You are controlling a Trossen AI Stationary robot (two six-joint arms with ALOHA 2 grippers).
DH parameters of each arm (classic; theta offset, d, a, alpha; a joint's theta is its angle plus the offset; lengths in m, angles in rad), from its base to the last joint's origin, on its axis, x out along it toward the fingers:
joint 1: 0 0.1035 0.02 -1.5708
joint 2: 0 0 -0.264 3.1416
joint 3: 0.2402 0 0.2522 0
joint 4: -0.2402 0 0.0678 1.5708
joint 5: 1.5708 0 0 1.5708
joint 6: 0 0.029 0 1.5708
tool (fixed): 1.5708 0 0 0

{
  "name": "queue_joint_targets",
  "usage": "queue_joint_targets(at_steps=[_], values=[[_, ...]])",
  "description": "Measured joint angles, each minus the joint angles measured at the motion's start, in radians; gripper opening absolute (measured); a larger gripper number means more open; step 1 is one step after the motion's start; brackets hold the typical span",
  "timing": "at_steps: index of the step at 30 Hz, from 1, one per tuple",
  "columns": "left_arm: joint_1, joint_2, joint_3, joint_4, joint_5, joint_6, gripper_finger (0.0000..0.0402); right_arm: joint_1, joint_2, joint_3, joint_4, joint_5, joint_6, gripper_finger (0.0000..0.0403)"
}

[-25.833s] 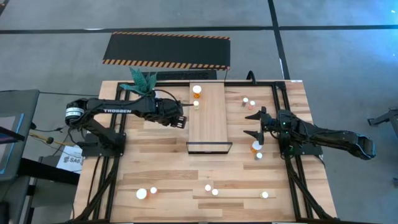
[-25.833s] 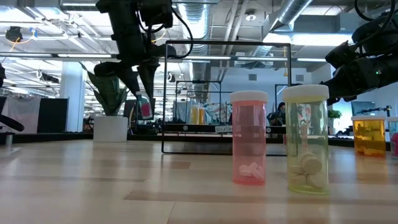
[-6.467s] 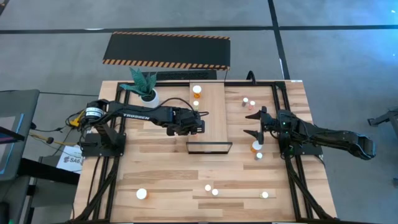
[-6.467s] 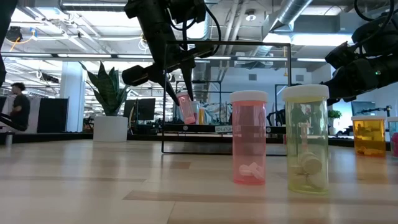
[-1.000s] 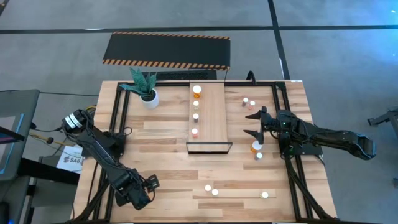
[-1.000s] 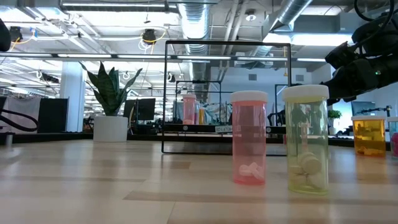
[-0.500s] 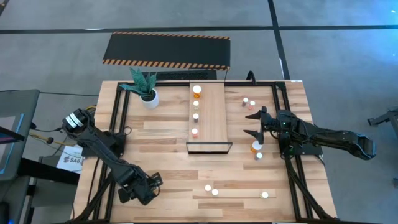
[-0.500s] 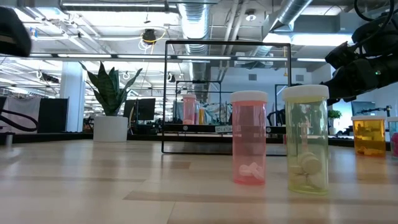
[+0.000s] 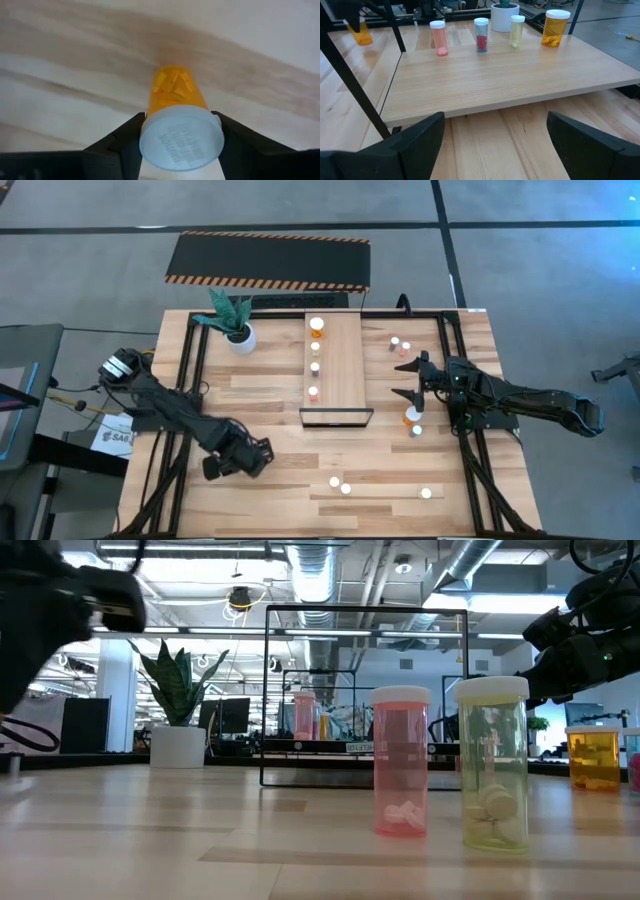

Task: Pick and place medicine bottles onto shelf by color
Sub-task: Put the bottom large orange pill bottle on the shelf aligned with the other large orange pill bottle

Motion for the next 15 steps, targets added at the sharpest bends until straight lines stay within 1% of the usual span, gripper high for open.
queue_joint_targets(at_steps=[4,10,15], values=[[0.060,-0.010,0.000,-0.023,0.004,0.089,0.0194,0.000,0.000,0.000,0.000,0.000,0.000,0.0374],[0.163,-0.017,0.000,-0.046,0.010,0.242,0.0187,0.000,0.000,0.000,0.000,0.000,0.000,0.0374],[0.251,-0.048,0.003,-0.090,0.011,0.356,0.0188,0.000,0.000,0.000,0.000,0.000,0.000,0.0374]])
